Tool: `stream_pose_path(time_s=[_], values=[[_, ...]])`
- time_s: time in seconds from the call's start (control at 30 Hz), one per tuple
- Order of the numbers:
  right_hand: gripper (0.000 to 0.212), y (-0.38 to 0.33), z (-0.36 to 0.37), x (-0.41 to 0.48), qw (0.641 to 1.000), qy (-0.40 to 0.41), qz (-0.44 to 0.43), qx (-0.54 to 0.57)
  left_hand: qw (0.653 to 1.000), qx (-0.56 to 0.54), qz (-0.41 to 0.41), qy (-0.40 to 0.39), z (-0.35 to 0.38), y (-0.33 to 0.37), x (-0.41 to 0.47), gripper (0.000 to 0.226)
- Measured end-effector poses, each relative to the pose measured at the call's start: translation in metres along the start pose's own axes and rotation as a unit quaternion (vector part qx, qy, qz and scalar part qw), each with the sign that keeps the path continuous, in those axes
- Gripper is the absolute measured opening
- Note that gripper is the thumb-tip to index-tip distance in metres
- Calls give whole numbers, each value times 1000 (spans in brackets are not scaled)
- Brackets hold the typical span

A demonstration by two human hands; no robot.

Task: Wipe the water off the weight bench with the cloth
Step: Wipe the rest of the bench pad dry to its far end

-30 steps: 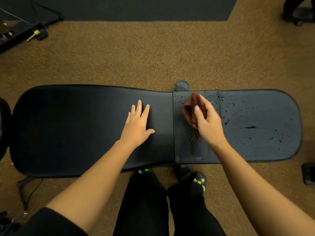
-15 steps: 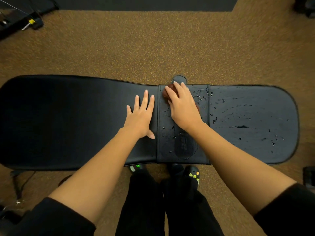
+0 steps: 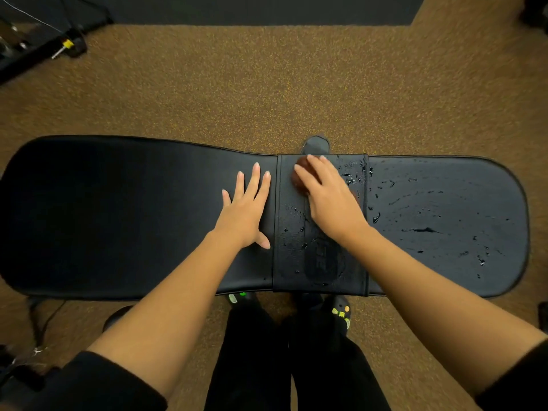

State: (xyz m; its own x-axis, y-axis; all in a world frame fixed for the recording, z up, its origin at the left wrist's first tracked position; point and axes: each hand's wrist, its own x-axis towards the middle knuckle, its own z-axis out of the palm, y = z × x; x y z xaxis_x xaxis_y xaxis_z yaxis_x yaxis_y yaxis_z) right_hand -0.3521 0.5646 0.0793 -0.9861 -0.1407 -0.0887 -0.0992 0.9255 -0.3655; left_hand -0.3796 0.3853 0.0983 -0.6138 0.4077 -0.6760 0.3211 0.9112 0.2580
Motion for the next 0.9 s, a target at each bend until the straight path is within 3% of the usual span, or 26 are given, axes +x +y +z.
stream_pose_path(time_s=[0.13, 0.37, 0.63, 0.9], values=[[56, -12, 7, 21, 999, 7, 26, 18, 1000, 3, 0, 3, 1, -1, 0, 133], [63, -13, 11, -18, 998, -20, -56, -2, 1000, -1, 7, 9, 2, -3, 0, 134], [58, -4, 2, 11, 999, 23, 40, 11, 1000, -3, 7, 12, 3, -4, 1, 134], [61, 1, 2, -27, 1000, 2, -11, -5, 1000, -4, 11, 5, 2, -4, 1, 134]])
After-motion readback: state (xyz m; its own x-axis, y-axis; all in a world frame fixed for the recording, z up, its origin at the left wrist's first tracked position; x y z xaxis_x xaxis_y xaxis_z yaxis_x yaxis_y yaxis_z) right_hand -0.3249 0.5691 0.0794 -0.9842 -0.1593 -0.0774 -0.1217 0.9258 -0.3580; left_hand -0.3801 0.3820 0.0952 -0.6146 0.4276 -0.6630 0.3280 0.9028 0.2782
